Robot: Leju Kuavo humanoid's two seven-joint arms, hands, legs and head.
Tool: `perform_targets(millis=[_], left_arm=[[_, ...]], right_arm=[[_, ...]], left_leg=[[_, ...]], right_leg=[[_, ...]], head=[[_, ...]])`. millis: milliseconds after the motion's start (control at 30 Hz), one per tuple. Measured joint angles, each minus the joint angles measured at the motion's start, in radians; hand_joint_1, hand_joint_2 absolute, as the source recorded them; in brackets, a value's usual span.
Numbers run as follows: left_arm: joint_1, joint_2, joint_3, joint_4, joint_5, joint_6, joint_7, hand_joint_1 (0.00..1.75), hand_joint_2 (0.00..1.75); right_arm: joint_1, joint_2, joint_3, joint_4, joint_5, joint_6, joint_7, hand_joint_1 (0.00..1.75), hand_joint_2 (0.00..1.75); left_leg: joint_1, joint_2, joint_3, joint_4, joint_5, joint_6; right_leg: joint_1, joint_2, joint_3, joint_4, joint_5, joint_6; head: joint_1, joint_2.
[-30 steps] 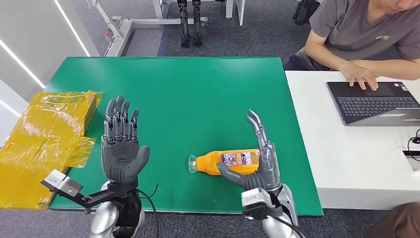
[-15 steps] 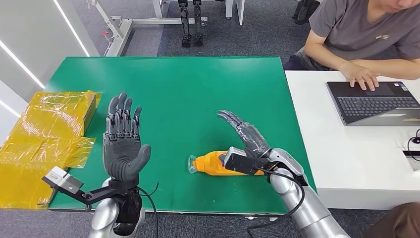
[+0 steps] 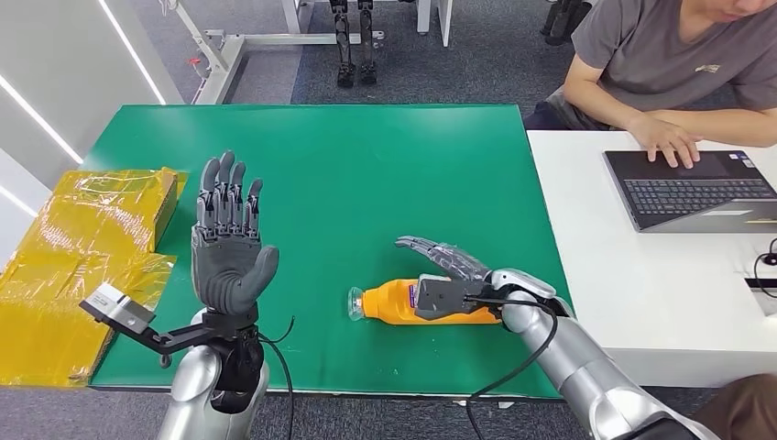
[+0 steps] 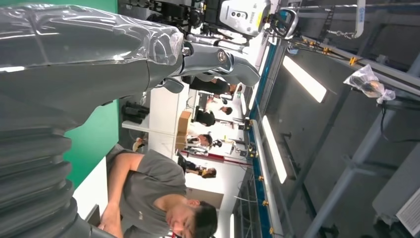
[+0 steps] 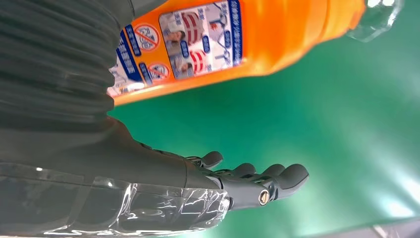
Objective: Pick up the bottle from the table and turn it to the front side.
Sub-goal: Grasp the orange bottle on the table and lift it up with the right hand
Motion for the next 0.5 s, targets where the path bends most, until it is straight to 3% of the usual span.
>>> perform_targets(millis=[367,500], left_arm=[[-0.015,0.000,0.000,0.018,0.018,0.027,0.004,0.00,1.75],[-0.018,0.000,0.000,0.027,0.029,0.038,0.010,0.00,1.75]], right_arm=[[-0.076,0.027,0.078,0.166,0.010,0.031,0.026,0.00,1.75],[-0.112,0.038,0.106,0.215,0.033,0.020,0.071,0.00,1.75]], left_leg=[[0.000,0.000,0.000,0.000,0.000,0.000],[0.000,0.000,0.000,0.000,0.000,0.000]], right_leg=[[0.000,0.000,0.000,0.000,0.000,0.000],[0.000,0.000,0.000,0.000,0.000,0.000]], head=[[0.000,0.000],[0.000,0.000]])
